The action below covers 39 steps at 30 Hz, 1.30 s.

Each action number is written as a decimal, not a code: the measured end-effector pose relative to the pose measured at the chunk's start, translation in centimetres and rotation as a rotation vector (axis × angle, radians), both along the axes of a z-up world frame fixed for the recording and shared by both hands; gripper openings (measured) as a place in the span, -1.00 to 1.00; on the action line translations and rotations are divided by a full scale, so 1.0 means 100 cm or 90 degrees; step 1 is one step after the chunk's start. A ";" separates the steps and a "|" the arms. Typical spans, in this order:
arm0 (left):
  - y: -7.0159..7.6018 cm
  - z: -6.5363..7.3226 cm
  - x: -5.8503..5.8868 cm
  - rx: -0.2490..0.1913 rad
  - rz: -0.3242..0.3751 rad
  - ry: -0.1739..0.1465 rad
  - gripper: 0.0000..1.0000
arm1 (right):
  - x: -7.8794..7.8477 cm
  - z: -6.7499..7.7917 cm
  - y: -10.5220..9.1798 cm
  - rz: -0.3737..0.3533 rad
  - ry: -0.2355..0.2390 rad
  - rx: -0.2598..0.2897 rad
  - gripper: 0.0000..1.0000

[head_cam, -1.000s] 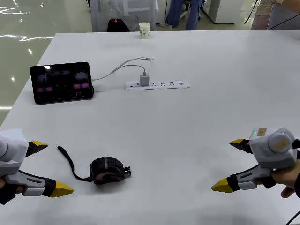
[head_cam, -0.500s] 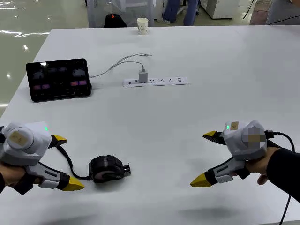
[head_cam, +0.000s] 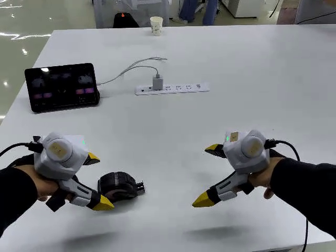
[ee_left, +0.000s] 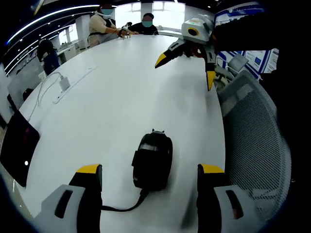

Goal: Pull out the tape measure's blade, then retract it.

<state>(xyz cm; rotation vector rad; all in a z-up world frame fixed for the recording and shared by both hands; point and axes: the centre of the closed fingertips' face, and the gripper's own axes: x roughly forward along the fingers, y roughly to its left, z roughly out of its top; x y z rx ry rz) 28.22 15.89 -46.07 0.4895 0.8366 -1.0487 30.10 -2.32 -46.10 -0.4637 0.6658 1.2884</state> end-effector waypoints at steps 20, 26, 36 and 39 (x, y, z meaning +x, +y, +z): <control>-0.014 -0.027 0.010 0.084 -0.076 -0.016 -0.35 | -0.010 -0.001 0.040 0.037 0.019 0.007 0.98; -0.016 -0.026 0.005 0.089 -0.125 -0.034 -0.37 | -0.013 -0.003 0.049 0.054 0.018 0.004 0.92; -0.017 -0.025 0.004 0.074 -0.136 -0.038 -0.37 | -0.017 -0.017 0.075 0.098 0.006 -0.013 0.65; -0.018 -0.025 0.004 0.075 -0.141 -0.039 -0.38 | -0.020 -0.023 0.086 0.119 0.005 -0.018 0.53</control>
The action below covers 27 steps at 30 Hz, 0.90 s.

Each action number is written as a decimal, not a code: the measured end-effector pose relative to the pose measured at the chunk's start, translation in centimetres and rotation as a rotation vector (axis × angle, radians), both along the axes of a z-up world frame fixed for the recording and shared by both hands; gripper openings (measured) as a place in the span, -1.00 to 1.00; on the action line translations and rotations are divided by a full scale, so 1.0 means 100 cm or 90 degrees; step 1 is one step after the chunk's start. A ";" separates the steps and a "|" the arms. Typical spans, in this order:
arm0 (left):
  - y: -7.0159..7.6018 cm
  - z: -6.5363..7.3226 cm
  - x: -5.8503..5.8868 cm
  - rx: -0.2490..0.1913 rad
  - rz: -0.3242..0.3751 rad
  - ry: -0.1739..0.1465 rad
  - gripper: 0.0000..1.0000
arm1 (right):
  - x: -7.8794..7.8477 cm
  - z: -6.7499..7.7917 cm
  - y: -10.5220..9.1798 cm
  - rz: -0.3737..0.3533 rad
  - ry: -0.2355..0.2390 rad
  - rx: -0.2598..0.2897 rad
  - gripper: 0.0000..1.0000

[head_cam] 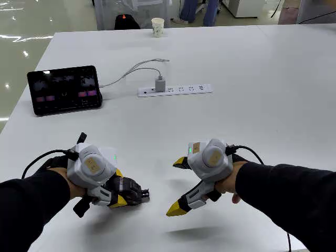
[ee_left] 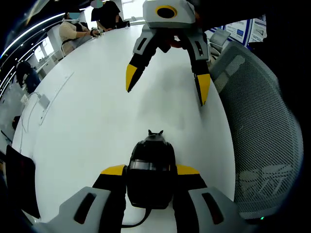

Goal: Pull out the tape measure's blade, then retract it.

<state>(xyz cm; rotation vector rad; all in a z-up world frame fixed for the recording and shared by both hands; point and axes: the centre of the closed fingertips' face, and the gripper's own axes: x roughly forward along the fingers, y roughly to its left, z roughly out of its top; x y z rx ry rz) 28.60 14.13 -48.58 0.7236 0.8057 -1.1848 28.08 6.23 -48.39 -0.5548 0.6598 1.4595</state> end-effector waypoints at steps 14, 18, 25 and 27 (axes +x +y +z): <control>0.000 -0.002 0.000 0.003 -0.009 0.004 -0.38 | -0.002 -0.019 0.033 0.055 -0.021 -0.025 -0.05; -0.001 -0.003 0.001 -0.001 -0.009 0.003 -0.38 | -0.004 -0.026 0.037 0.077 -0.017 -0.042 -0.25; -0.002 -0.003 0.001 -0.010 -0.003 0.007 -0.37 | 0.000 -0.034 0.044 0.095 -0.025 -0.057 -0.45; -0.003 -0.003 0.001 -0.007 -0.005 0.007 -0.38 | 0.001 -0.035 0.046 0.097 -0.029 -0.060 -0.59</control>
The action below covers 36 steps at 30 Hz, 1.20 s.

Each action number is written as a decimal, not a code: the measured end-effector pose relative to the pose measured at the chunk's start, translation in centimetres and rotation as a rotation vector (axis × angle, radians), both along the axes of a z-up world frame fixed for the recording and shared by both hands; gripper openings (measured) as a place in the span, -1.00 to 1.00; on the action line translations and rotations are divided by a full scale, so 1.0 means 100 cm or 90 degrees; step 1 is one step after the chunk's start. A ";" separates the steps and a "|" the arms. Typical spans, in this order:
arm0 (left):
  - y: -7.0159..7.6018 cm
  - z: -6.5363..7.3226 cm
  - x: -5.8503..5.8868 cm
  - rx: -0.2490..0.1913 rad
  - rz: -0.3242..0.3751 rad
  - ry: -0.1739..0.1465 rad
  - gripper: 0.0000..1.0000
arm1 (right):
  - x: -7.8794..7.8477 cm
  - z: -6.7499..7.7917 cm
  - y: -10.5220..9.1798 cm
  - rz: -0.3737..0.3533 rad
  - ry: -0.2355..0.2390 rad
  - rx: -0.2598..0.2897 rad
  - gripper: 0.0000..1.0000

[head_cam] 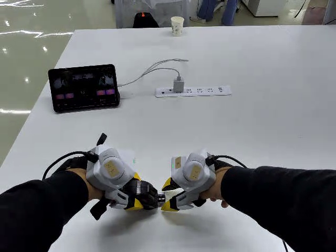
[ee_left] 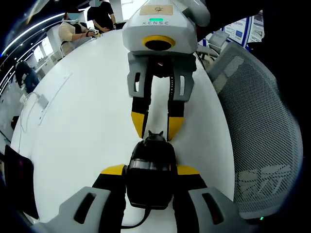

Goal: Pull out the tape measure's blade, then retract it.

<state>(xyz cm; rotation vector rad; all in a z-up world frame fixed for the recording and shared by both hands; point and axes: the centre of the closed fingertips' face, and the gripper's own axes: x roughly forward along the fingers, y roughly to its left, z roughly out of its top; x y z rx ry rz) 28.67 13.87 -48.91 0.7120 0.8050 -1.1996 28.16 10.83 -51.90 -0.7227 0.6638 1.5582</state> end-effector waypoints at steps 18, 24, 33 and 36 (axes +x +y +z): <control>0.000 0.001 -0.001 -0.002 0.003 0.002 -0.37 | -0.002 -0.004 0.003 0.022 0.001 -0.004 -0.76; 0.000 0.001 -0.001 0.000 0.003 0.002 -0.37 | -0.002 -0.003 0.001 0.029 0.002 -0.004 -0.77; 0.001 0.001 -0.001 0.007 -0.006 0.004 -0.38 | -0.003 -0.004 -0.006 0.024 0.010 -0.003 -0.78; 0.001 0.001 -0.001 0.008 -0.006 0.003 -0.38 | -0.002 -0.004 -0.008 0.024 0.010 -0.006 -0.78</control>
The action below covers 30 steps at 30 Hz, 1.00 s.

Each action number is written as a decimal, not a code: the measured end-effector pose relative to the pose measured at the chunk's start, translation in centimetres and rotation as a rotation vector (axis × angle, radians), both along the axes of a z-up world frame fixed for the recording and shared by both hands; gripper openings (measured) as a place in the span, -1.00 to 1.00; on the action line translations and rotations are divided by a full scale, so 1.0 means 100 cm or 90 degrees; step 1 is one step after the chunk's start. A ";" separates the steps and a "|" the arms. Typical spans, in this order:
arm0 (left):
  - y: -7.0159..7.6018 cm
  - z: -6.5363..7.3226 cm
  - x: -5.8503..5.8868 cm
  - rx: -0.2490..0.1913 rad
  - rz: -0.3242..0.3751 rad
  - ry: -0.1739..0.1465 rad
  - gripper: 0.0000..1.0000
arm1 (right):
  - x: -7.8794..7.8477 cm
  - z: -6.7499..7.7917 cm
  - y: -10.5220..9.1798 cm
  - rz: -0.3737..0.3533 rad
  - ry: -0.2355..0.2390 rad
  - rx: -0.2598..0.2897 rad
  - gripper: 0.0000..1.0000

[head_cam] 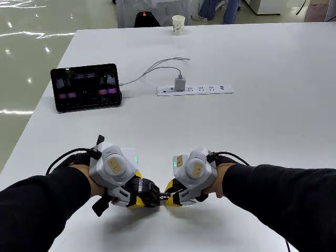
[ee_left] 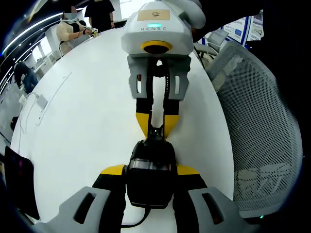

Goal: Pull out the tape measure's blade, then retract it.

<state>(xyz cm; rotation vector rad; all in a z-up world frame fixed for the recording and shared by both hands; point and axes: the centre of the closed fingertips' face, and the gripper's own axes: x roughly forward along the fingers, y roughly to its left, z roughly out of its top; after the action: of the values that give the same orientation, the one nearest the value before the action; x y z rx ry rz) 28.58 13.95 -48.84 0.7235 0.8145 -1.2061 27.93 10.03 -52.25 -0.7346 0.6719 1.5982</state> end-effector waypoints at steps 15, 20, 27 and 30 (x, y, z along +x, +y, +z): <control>0.001 0.000 0.000 0.005 -0.001 0.002 -0.37 | 0.001 0.000 -0.011 -0.007 0.000 -0.008 -0.78; 0.000 0.000 0.001 0.003 0.002 0.002 -0.37 | 0.003 0.000 -0.016 -0.009 0.004 -0.010 -0.78; -0.001 0.000 0.001 0.005 0.004 0.002 -0.37 | 0.004 0.000 -0.022 -0.007 0.000 -0.016 -0.78; -0.001 0.000 0.001 0.005 0.004 0.002 -0.37 | 0.006 0.000 -0.026 -0.006 -0.001 -0.018 -0.78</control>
<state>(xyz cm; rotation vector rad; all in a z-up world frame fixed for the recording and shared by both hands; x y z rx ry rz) 28.67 13.87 -48.80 0.7252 0.8239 -1.1984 28.53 7.45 -52.24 -0.7524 0.6964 1.5813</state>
